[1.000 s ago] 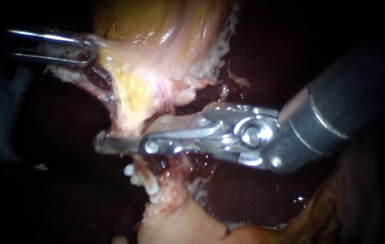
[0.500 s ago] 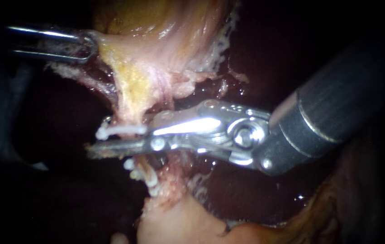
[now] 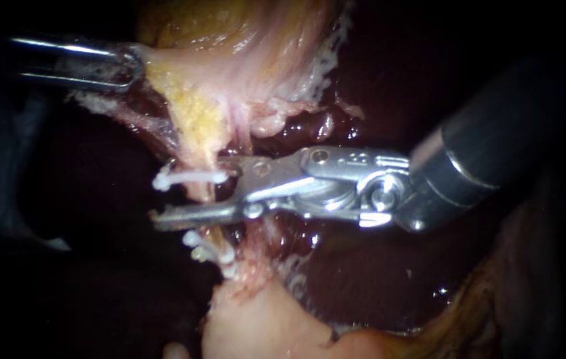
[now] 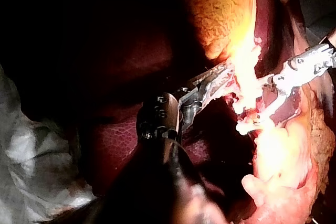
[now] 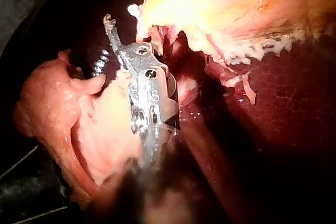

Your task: Going back third clip left tube

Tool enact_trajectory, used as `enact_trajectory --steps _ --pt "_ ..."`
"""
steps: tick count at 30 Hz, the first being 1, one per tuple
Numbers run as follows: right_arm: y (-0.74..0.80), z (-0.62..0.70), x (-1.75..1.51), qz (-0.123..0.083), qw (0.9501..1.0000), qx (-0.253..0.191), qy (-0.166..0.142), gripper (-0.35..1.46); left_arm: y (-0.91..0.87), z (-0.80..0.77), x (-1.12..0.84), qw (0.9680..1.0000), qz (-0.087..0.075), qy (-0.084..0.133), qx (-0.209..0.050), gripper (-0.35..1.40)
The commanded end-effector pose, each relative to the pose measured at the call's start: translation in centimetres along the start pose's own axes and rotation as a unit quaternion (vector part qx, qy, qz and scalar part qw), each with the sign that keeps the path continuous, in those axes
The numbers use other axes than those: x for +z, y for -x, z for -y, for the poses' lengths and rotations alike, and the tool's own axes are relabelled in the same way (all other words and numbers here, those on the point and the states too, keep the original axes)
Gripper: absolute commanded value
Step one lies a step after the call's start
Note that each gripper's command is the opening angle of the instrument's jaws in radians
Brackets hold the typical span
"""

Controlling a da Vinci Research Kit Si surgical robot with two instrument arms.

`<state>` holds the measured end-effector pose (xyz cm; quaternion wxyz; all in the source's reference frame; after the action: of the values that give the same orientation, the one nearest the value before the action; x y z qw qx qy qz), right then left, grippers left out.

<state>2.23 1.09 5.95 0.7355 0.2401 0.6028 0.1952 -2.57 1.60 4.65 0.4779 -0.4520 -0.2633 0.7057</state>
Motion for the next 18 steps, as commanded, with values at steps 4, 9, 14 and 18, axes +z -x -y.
enact_trajectory --steps 4,9,14,18 --pt "0.06 -0.04 -0.20 0.001 0.9998 -0.017 0.000 0.50 0.00 0.00 0.00 1.0000 0.000 0.000 0.000 -0.35" --pt "0.14 -0.06 -0.47 0.002 0.9994 -0.036 -0.002 0.50 0.00 0.00 0.00 1.0000 0.000 0.000 0.000 -0.35" --pt "0.19 0.01 -0.71 0.003 0.9977 -0.067 -0.009 0.50 0.00 0.00 0.00 1.0000 0.000 0.000 0.000 -0.35" --pt "0.25 0.06 -0.95 0.004 0.9954 -0.094 -0.016 0.50 0.00 0.01 0.00 1.0000 0.000 0.000 0.000 -0.35"
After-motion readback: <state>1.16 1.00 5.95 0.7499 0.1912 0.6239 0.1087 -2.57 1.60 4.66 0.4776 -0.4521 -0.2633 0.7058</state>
